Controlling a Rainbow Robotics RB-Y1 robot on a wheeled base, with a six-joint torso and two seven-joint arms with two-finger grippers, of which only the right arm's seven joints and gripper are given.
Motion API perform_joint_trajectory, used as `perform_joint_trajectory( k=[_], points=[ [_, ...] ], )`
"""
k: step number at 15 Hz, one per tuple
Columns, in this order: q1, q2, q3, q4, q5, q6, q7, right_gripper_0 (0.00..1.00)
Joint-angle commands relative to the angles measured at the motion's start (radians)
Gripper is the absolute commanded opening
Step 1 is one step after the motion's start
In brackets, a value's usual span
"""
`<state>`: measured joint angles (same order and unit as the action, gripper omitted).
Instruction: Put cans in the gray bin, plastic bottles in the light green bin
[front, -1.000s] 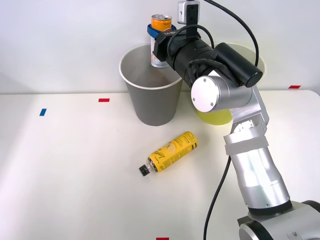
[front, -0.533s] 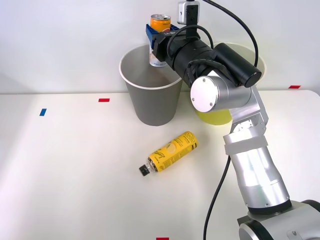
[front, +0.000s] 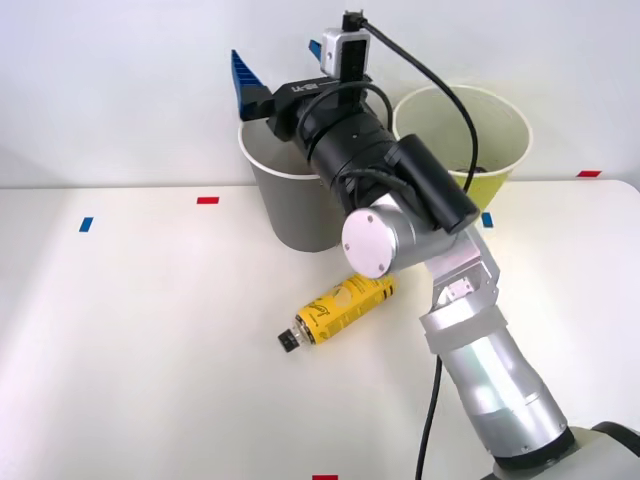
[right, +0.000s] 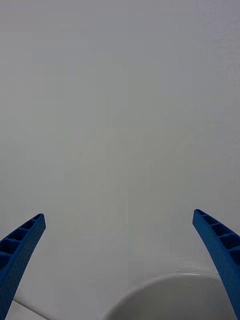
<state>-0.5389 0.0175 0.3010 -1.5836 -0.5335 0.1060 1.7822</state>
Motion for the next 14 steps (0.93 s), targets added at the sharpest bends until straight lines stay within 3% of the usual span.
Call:
perform_joint_trajectory(
  k=[1, 4, 7, 11, 14],
  points=[
    [0.106, -0.004, 0.09, -0.176, -0.055, -0.029, 0.002, 1.0],
    [0.209, -0.108, 0.112, -0.331, -0.042, -0.029, 0.02, 1.0],
    [0.353, -0.218, 0.092, -0.47, -0.025, -0.029, 0.14, 1.0],
    [0.697, -0.338, 0.018, -0.705, -0.025, -0.029, 0.215, 1.0],
    [0.988, -0.378, -0.062, -0.846, -0.019, -0.037, 0.224, 1.0]
  ],
)
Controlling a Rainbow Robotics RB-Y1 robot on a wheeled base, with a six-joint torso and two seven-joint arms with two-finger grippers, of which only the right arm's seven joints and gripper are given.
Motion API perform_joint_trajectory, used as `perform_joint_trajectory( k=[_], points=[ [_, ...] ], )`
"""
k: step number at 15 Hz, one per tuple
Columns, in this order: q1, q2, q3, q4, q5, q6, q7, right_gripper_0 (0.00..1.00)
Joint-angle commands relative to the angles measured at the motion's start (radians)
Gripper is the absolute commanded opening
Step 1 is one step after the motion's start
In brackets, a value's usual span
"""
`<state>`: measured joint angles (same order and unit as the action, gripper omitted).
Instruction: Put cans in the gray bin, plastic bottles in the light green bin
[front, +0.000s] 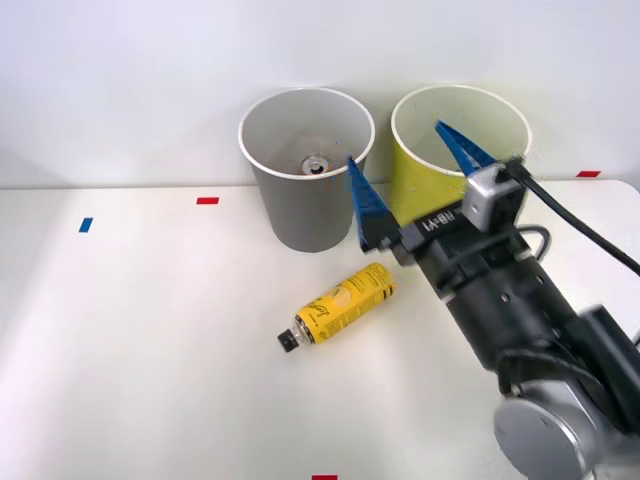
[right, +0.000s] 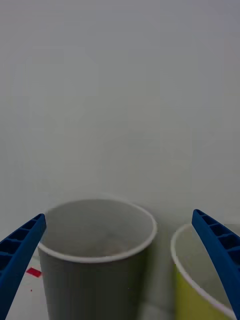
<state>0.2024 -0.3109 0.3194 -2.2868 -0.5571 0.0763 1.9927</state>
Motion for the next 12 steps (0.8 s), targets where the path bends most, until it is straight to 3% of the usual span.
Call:
perform_joint_trajectory(
  k=[1, 6, 12],
  points=[
    [0.311, -0.048, -0.099, -0.163, 0.005, -0.024, 0.014, 1.0],
    [0.485, 0.041, -0.146, -0.158, -0.012, -0.102, -0.003, 1.0],
    [0.479, 0.167, -0.241, -0.045, -0.017, -0.104, -0.008, 1.0]
  ],
)
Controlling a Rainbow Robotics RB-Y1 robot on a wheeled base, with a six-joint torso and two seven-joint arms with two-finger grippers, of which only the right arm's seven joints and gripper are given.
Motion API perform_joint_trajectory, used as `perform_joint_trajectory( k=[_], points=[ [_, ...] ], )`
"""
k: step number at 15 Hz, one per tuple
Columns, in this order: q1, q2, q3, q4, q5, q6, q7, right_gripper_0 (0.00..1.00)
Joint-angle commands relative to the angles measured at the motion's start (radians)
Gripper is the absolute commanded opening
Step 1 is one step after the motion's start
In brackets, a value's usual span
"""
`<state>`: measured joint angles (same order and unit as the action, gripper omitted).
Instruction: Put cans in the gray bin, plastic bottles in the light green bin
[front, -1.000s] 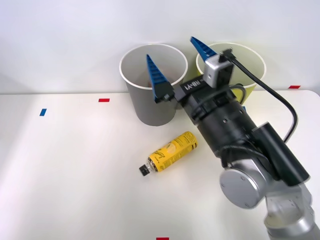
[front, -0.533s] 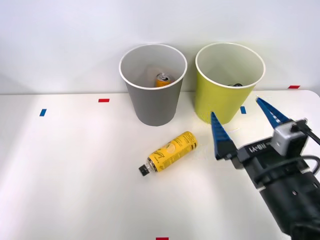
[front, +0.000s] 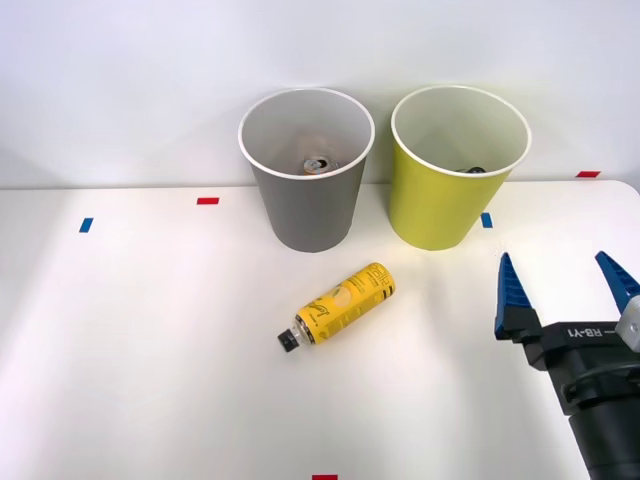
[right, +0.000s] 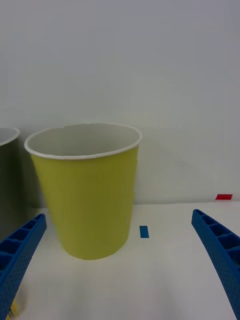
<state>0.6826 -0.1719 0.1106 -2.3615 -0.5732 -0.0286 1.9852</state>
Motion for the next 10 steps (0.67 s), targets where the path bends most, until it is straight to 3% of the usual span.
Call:
perform_joint_trajectory(
  k=[1, 8, 10],
  points=[
    [0.0, 0.034, -0.046, 0.044, -0.001, -0.001, -0.002, 1.0],
    [-0.006, 0.101, -0.091, 0.149, 0.026, -0.016, -0.013, 1.0],
    [-0.009, 0.101, -0.083, 0.149, 0.092, -0.017, -0.092, 1.0]
  ],
)
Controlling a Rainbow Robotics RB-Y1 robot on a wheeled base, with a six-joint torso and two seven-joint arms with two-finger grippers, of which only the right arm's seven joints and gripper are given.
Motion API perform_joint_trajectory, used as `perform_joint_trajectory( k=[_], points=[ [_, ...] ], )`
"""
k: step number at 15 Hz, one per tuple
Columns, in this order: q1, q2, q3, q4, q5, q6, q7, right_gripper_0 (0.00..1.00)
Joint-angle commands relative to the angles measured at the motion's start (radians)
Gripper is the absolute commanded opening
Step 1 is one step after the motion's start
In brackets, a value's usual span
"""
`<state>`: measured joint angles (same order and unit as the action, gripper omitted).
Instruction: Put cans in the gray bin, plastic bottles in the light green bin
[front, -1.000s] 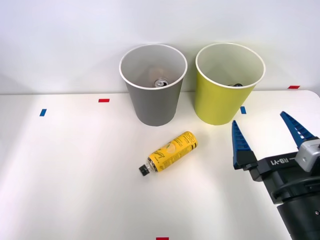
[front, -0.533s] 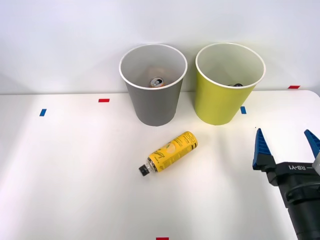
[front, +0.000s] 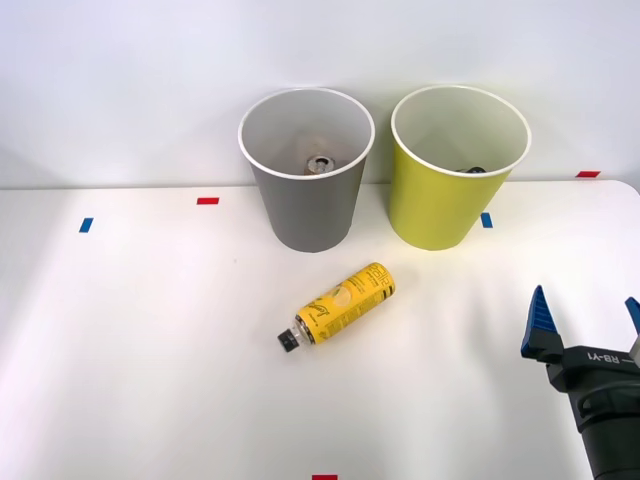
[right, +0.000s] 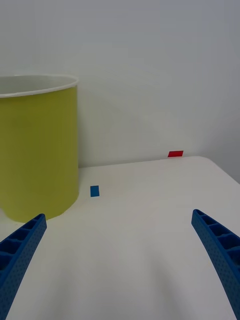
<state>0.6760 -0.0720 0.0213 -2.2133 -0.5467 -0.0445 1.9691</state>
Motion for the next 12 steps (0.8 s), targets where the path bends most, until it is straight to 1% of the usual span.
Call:
perform_joint_trajectory(
  k=[1, 4, 5, 6, 8, 10, 11, 12],
  points=[
    [-0.003, 0.008, 0.009, 0.001, 0.125, -0.006, -0.142, 1.0],
    [0.007, 0.041, 0.029, 0.001, 0.28, -0.02, -0.299, 1.0],
    [0.011, 0.055, 0.04, 0.017, 0.334, -0.049, -0.36, 1.0],
    [0.008, 0.064, 0.049, 0.064, 0.395, -0.12, -0.432, 1.0],
    [0.002, 0.074, 0.054, 0.127, 0.488, -0.207, -0.538, 1.0],
    [0.034, 0.089, 0.065, 0.136, 0.579, -0.236, -0.544, 1.0],
    [0.074, 0.089, 0.072, 0.136, 0.651, -0.267, -0.55, 1.0],
    [0.111, 0.089, 0.078, 0.136, 0.696, -0.293, -0.553, 1.0]
  ],
)
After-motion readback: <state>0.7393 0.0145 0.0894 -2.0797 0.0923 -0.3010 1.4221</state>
